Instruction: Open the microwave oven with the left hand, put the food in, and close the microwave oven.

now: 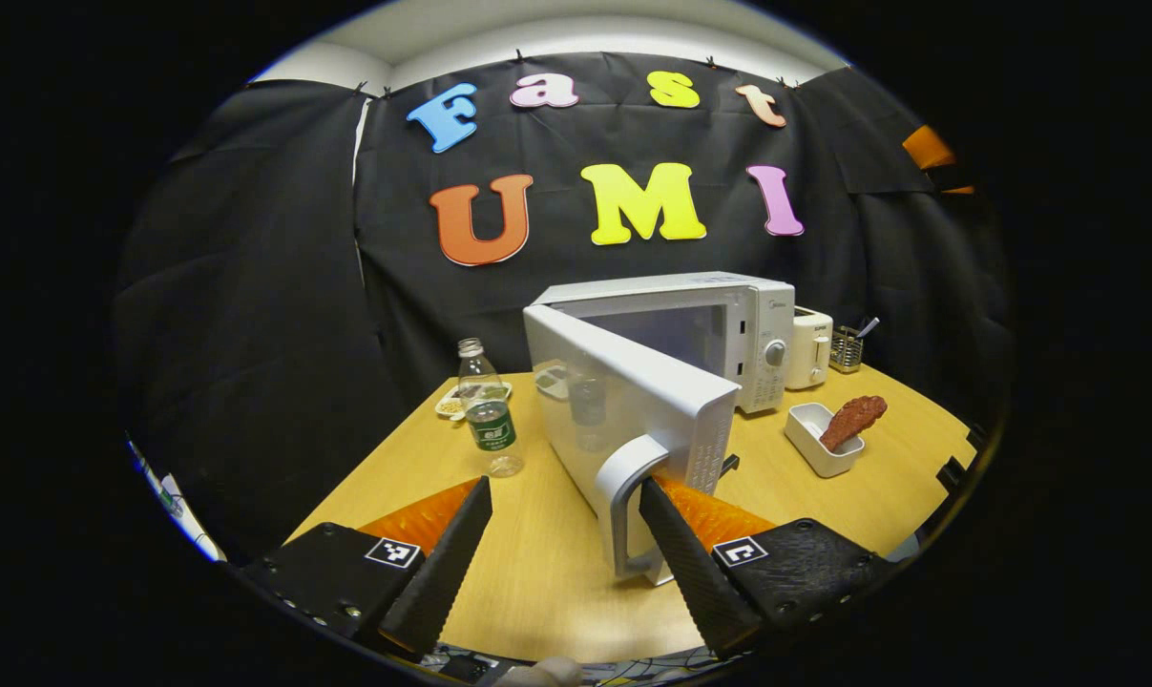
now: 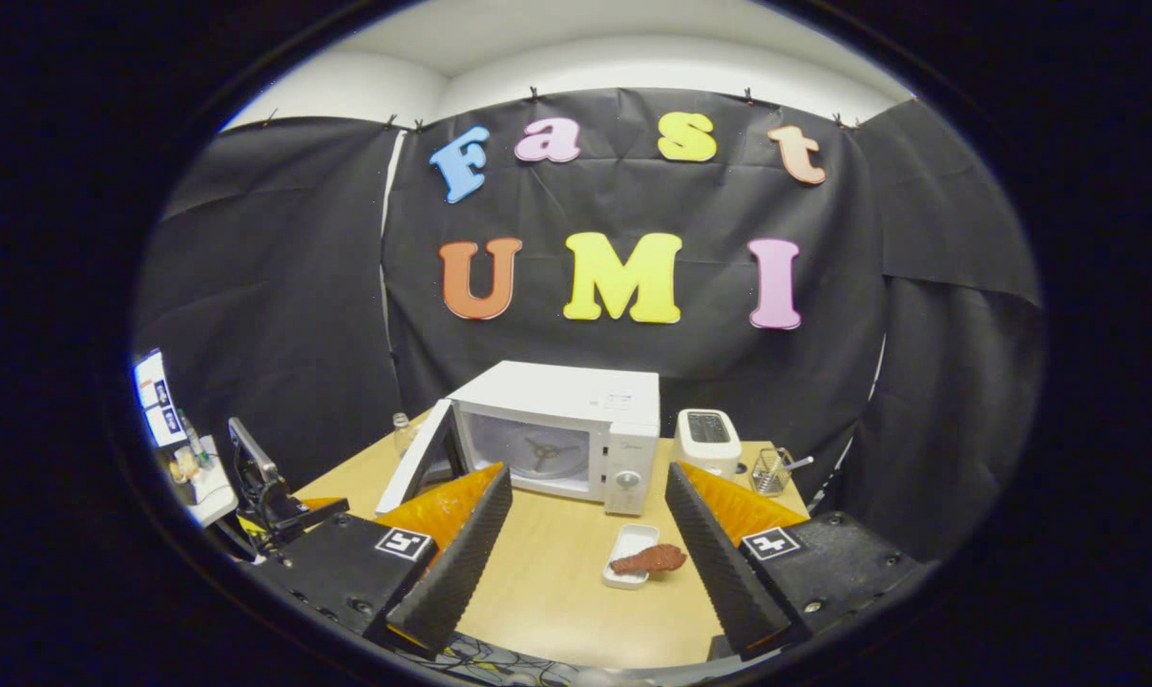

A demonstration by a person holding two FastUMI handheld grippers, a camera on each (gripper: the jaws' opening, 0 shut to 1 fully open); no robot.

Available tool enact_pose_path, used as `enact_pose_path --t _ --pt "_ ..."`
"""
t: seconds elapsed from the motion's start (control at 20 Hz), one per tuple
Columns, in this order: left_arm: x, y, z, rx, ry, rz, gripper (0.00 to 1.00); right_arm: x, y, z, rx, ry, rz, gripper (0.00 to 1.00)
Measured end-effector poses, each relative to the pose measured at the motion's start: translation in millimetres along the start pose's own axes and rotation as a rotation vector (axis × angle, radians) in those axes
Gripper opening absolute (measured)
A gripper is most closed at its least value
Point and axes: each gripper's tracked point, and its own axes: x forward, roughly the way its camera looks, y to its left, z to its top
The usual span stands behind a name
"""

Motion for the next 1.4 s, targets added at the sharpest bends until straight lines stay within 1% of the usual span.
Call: enact_pose_path --t 0.05,0.1,0.15,0.2,0.3,0.35,0.4,0.6,0.65,0.7,0.75,0.85,0.9,0.95,1.0,1.15,1.2,1.25,1.3,1.35,1.4 --pt "-2 11 -4 0.002 0.003 0.009 0.95 1 4 -3 -0.002 0.000 0.005 1.00" --pt "-5 21 -5 0.009 0.005 0.022 0.95 3 8 -4 0.001 0.001 0.008 0.95" --pt "-6 31 -8 0.013 0.009 0.037 0.95 5 10 -7 0.008 0.004 0.010 0.95" --pt "-9 41 -10 0.010 0.013 0.055 0.95 8 11 -9 0.015 0.007 0.012 1.00" --pt "-13 64 -12 0.007 0.017 0.093 0.95 13 7 -15 0.021 0.007 0.006 1.00" --pt "-16 74 -14 0.012 0.020 0.116 0.95 16 1 -20 0.024 0.011 -0.005 0.95" --pt "-19 83 -13 0.009 0.022 0.135 0.95 19 -6 -24 0.029 0.012 -0.013 1.00" --pt "-34 106 -10 0.007 0.026 0.190 0.95 37 -44 -52 0.078 0.040 -0.056 1.00" --pt "-39 109 -9 0.007 0.029 0.196 0.95 43 -54 -63 0.098 0.051 -0.061 0.95" --pt "-44 110 -8 0.006 0.033 0.199 0.96 50 -64 -75 0.117 0.076 -0.066 1.00" --pt "-50 110 -6 0.009 0.031 0.203 0.96 58 -73 -90 0.135 0.102 -0.062 1.00" --pt "-59 101 6 0.010 0.023 0.198 0.95 73 -92 -123 0.180 0.161 -0.045 1.00" --pt "-63 93 13 0.009 0.016 0.192 0.96 81 -102 -141 0.201 0.195 -0.050 1.00" --pt "-65 84 21 0.009 0.008 0.186 1.00 90 -111 -159 0.227 0.226 -0.042 0.91" --pt "-65 74 30 0.003 0.003 0.178 0.95 98 -119 -177 0.252 0.270 -0.040 1.00" --pt "-59 36 58 -0.012 -0.027 0.143 0.95 125 -137 -228 0.323 0.368 -0.002 1.00" --pt "-55 23 66 -0.008 -0.031 0.135 0.95 134 -141 -241 0.348 0.398 0.016 0.89" --pt "-51 9 74 -0.003 -0.038 0.129 0.95 142 -146 -253 0.377 0.427 0.042 0.88" --pt "-46 -4 83 0.001 -0.045 0.125 0.95 152 -148 -261 0.420 0.449 0.076 0.99" --pt "-40 -16 91 0.004 -0.049 0.122 0.95 163 -148 -268 0.465 0.475 0.116 0.86" --pt "-34 -28 97 0.004 -0.054 0.120 0.95 173 -146 -273 0.520 0.502 0.161 0.84"
